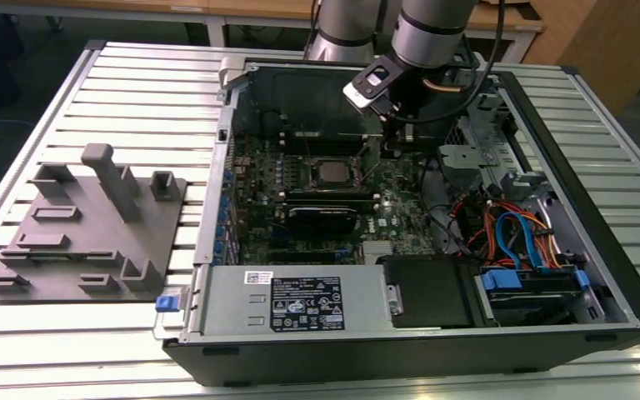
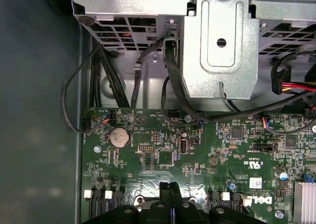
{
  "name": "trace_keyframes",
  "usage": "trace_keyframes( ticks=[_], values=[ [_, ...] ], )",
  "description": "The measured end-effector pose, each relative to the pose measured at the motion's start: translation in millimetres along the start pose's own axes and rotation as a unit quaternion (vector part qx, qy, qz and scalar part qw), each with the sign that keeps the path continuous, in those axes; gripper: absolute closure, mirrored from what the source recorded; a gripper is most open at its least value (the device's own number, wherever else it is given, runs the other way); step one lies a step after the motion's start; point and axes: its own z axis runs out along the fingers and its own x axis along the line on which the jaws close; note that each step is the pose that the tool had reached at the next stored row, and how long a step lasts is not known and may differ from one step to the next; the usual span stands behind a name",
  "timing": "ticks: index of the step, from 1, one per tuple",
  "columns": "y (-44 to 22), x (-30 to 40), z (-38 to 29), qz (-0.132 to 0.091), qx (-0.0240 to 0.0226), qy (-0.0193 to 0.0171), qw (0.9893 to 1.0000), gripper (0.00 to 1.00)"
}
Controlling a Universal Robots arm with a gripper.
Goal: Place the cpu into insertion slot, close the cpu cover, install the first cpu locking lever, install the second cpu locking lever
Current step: 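Close the cpu cover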
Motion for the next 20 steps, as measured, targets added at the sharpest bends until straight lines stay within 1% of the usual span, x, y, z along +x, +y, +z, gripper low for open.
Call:
trace_keyframes(
  ticks=[8, 20],
  values=[
    [-1.4, 0.0, 0.0, 0.000, 0.0000, 0.0000, 1.0000, 0.90],
    [-11.0, 0.1, 0.2, 0.000, 0.0000, 0.0000, 1.0000, 0.90]
  ],
)
